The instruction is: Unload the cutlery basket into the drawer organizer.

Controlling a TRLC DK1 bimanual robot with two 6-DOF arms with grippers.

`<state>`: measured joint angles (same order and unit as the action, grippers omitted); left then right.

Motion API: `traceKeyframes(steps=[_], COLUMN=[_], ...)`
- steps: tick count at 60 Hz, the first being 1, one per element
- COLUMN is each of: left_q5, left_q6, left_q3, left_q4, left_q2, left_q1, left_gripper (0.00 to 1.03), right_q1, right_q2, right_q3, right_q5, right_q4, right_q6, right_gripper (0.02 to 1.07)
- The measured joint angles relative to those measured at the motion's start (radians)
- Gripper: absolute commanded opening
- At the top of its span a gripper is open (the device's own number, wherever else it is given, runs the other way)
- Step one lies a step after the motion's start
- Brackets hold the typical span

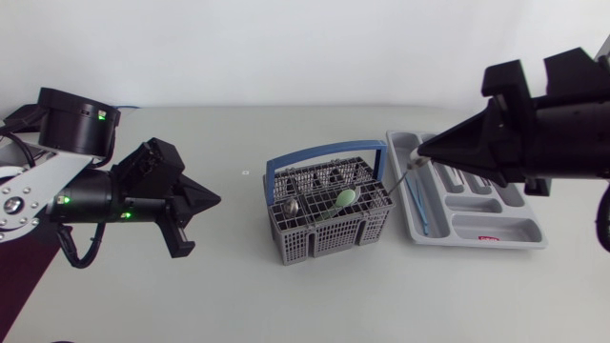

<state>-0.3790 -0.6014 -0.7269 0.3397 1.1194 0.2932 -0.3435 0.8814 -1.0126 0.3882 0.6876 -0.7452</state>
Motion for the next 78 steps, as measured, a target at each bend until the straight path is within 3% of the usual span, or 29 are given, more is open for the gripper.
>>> traceKeyframes(steps=[16, 28, 45, 67, 72, 78], left_q5=[0.0, 0.0, -0.005, -0.005, -0.005, -0.005], left_q6=[0.0, 0.0, -0.001, 0.0, 0.0, 0.0], left_q3=[0.0, 0.0, 0.005, 0.005, 0.005, 0.005], left_q4=[0.0, -0.001, -0.021, -0.027, -0.027, -0.026], left_q2=[-0.008, -0.009, -0.014, -0.013, -0.013, -0.013], left_q1=[0.0, 0.0, -0.004, -0.004, -0.004, -0.004], left_gripper=[0.19, 0.19, 0.19, 0.19, 0.19, 0.19], right_q1=[0.336, 0.48, 0.555, 0.554, 0.547, 0.526], right_q2=[0.088, 0.178, 0.343, 0.556, 0.578, 0.598], right_q3=[0.02, 0.075, 0.198, 0.251, 0.262, 0.272], right_q5=[0.001, -0.026, -0.207, -0.368, -0.388, -0.402], right_q4=[0.084, 0.082, -0.113, -0.359, -0.39, -0.409], right_q6=[0.367, 0.583, 0.795, 0.86, 0.867, 0.872], right_gripper=[0.08, 0.08, 0.08, 0.11, 0.19, 0.47])
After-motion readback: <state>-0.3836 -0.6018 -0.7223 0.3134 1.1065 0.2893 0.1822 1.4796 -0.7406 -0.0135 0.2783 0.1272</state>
